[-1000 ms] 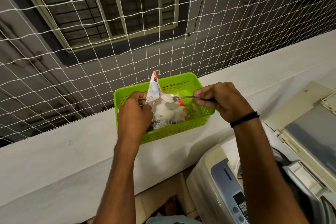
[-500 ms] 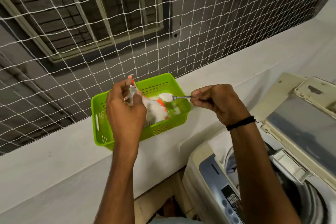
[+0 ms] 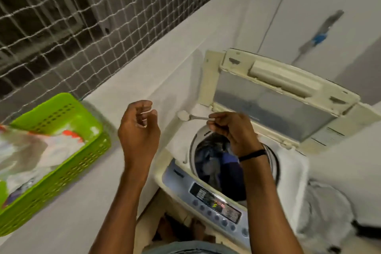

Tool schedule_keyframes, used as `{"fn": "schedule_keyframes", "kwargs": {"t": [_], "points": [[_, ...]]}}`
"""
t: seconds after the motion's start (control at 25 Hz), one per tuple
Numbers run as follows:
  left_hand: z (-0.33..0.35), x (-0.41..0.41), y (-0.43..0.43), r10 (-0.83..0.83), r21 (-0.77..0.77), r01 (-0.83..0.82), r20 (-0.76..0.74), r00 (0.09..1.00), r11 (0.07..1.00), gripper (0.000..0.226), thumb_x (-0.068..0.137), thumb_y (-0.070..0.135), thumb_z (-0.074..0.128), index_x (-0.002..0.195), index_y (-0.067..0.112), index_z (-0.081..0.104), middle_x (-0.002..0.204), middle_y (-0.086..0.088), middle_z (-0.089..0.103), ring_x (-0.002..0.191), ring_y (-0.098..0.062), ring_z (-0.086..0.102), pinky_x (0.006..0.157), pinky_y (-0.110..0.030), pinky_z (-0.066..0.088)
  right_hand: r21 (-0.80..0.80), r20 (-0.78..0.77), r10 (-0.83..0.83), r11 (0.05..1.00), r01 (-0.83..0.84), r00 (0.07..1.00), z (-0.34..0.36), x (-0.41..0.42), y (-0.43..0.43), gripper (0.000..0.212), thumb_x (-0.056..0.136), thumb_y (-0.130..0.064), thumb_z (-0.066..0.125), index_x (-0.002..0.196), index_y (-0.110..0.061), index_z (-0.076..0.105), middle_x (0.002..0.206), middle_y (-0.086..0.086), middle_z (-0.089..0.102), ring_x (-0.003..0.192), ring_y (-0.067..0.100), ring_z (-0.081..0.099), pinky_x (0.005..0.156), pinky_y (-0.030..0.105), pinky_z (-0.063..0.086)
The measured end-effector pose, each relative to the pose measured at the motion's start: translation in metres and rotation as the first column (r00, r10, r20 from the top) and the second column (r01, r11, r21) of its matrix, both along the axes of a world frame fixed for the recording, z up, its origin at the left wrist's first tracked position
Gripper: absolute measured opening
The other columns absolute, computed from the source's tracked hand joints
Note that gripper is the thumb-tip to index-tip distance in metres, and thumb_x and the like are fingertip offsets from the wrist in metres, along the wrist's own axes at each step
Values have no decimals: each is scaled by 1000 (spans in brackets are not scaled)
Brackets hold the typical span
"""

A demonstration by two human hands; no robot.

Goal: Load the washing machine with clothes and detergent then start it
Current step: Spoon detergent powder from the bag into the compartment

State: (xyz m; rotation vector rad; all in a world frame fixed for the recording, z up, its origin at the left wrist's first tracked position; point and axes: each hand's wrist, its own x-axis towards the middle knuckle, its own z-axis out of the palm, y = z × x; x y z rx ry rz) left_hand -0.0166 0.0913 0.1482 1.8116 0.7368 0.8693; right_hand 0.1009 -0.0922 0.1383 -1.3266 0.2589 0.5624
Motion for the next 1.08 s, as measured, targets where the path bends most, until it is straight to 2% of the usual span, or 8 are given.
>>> {"fn": "schedule_keyframes", "kwargs": {"t": [0.12, 0.2, 0.36, 0.48, 0.56, 0.76, 0.92, 1.08], "points": [[-29, 34, -36, -170, -32, 167, -117, 979, 985, 17, 90, 12, 64, 103, 21, 66, 97, 10, 69, 86, -7, 67, 79, -20, 52, -91, -73, -163, 984, 156, 984, -46, 17, -54, 20, 84, 14, 52, 98, 8, 65, 88, 18, 67, 78, 26, 68, 72, 30, 60], [-54, 58, -58, -266, -79, 256, -193, 944, 964, 16, 90, 12, 63, 105, 19, 66, 99, 8, 70, 89, -10, 68, 81, -21, 52, -159, -86, -275, 953, 259, 958, -75, 25, -89, 21, 82, 10, 56, 99, 3, 68, 83, 11, 68, 76, 22, 67, 72, 29, 58], [-114, 108, -100, -480, -203, 435, -378, 792, 877, 22, 95, 18, 57, 114, 18, 67, 114, 0, 71, 106, -17, 66, 90, -24, 49, -370, 17, -385, 855, 364, 923, -124, 42, -141, 20, 71, -14, 63, 61, -26, 77, 61, -5, 70, 78, 25, 69, 87, 43, 58], [-148, 138, -127, -628, -333, 533, -462, 626, 777, 38, 97, 5, 48, 133, 10, 59, 134, -5, 62, 125, -20, 57, 97, -15, 38, -542, 79, -429, 739, 400, 900, -147, 50, -149, 17, 73, -14, 67, 80, -23, 80, 84, 3, 77, 91, 26, 72, 86, 27, 55], [-166, 153, -140, -695, -423, 554, -491, 525, 717, 49, 94, -5, 43, 142, 5, 49, 145, -9, 52, 134, -22, 49, 102, -15, 33, -683, 180, -346, 630, 370, 921, -163, 54, -144, 24, 79, -9, 66, 99, -15, 78, 99, 10, 76, 98, 28, 70, 81, 18, 45], [-215, 170, -149, -761, -529, 560, -546, 350, 638, 64, 89, -3, 41, 151, 10, 34, 156, -11, 37, 145, -26, 35, 118, -43, 33, -828, 305, 48, 507, 240, 951, -188, 44, -124, 36, 80, 4, 57, 112, -6, 71, 109, 18, 72, 104, 35, 66, 90, 34, 50], [-200, 163, -148, -734, -530, 510, -535, 418, 677, 60, 92, -3, 43, 151, 8, 34, 156, -12, 37, 144, -25, 37, 117, -37, 32, -812, 412, 42, 470, 345, 910, -189, 35, -121, 38, 83, 6, 57, 117, -5, 69, 108, 18, 72, 101, 34, 66, 86, 30, 50], [-170, 151, -137, -638, -467, 440, -490, 594, 767, 50, 96, -1, 47, 145, 4, 44, 148, -10, 48, 137, -23, 46, 102, -17, 34, -719, 422, -184, 528, 452, 888, -175, 36, -119, 27, 84, -3, 59, 105, -9, 74, 96, 14, 75, 88, 30, 69, 77, 23, 46]]}}
